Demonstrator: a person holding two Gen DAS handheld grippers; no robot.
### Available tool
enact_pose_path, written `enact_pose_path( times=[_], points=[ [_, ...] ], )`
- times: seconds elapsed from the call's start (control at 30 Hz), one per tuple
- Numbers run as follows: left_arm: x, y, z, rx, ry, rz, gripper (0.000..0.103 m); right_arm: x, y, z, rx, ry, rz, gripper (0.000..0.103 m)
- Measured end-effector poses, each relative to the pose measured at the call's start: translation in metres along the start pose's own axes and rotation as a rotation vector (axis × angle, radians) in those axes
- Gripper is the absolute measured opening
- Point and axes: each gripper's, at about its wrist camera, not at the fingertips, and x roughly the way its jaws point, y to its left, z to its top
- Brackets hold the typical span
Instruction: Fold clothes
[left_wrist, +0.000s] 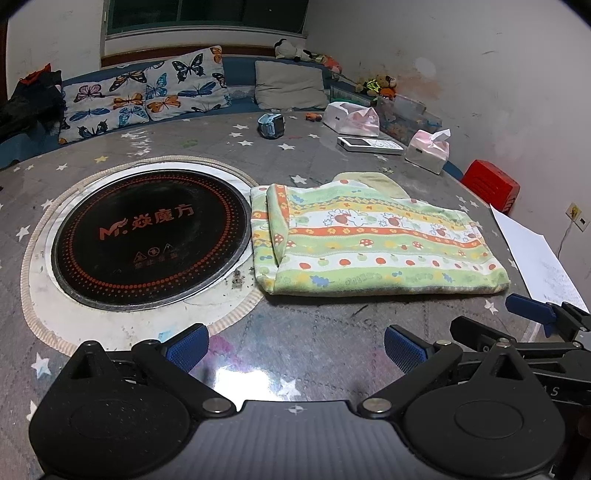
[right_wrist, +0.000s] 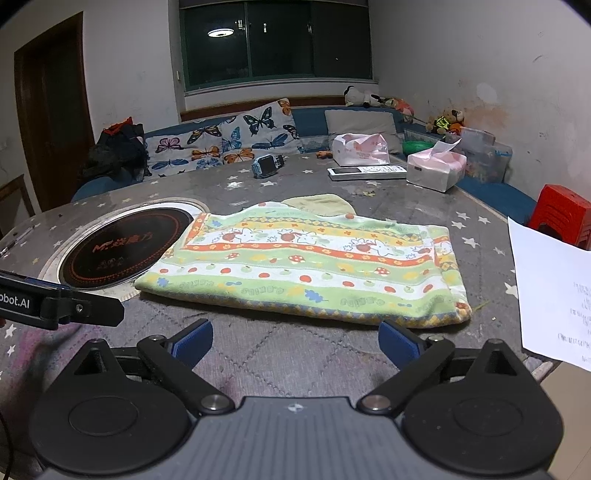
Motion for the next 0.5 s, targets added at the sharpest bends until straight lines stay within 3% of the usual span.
enact_pose_path(
  times=[0.5],
  points=[
    [-0.0071, -0.0064, -0.0033, 0.005, -0.019, -0.014, 0.103, -0.0084, 0.0026, -0.0007, 0.004, -0.019, 0.012, 0.099]
  ],
)
